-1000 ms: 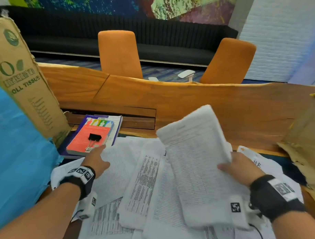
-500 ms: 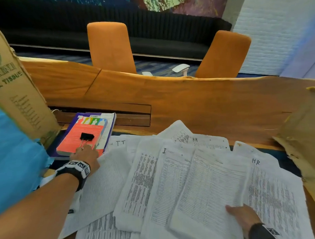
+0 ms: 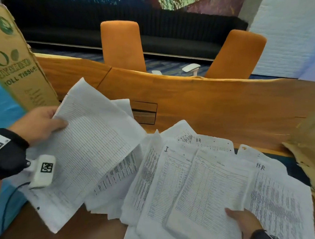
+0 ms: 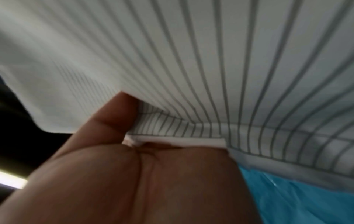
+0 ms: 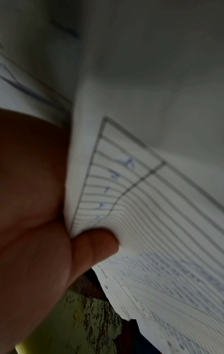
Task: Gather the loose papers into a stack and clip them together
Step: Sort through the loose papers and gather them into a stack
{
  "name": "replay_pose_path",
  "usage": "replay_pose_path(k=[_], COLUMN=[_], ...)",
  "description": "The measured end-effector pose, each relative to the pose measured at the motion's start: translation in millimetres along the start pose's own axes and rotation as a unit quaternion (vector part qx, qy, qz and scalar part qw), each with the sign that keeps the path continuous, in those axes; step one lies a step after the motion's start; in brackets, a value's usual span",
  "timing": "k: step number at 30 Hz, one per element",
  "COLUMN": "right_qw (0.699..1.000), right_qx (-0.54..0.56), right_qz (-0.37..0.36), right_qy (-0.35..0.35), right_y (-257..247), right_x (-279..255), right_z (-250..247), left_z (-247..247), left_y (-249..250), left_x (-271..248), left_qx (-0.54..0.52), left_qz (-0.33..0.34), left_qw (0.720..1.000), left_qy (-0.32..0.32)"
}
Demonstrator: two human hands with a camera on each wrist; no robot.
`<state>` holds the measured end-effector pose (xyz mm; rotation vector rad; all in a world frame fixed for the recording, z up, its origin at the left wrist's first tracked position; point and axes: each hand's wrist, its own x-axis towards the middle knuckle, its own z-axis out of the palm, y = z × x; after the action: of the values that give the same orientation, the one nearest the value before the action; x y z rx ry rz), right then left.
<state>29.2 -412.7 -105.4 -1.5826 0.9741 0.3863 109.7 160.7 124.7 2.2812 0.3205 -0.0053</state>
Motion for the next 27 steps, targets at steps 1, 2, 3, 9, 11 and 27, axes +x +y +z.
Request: replay_pose_path(k=[1,2,3,9,11,27], right_qw=[1.000,1.000,1.000,1.000,0.999,0.999], right_qx=[0.005,0.006,0.008,0.027,0.040,0.034], right_qz=[0.001,0.001,0.002,-0.006,-0.015,-0.017], right_qy=[-0.003,-0.005,-0.006,-0.007,-0.016,-0.003], right_y=[1,1,2,2,1,12], right_x=[0,0,1,-3,-6,5], right_z=[0,0,0,1,1,4], left_z=[2,7,13,59,78,164], left_y=[4,8,14,9,-16,-122], left_x=[2,3,4,26,32,-37], left_qx=[-0.024,-0.043,-0.066,0.087,0.168,0.054], left_qz=[-0.002,-0.006,-0.010,-0.036,-0.062,-0.317], left_qw=[1.000,0.999,0.997,0.996,0.984,0.943], left_qy=[-0.006,-0.013,-0.023,0.002,-0.022,-0.088])
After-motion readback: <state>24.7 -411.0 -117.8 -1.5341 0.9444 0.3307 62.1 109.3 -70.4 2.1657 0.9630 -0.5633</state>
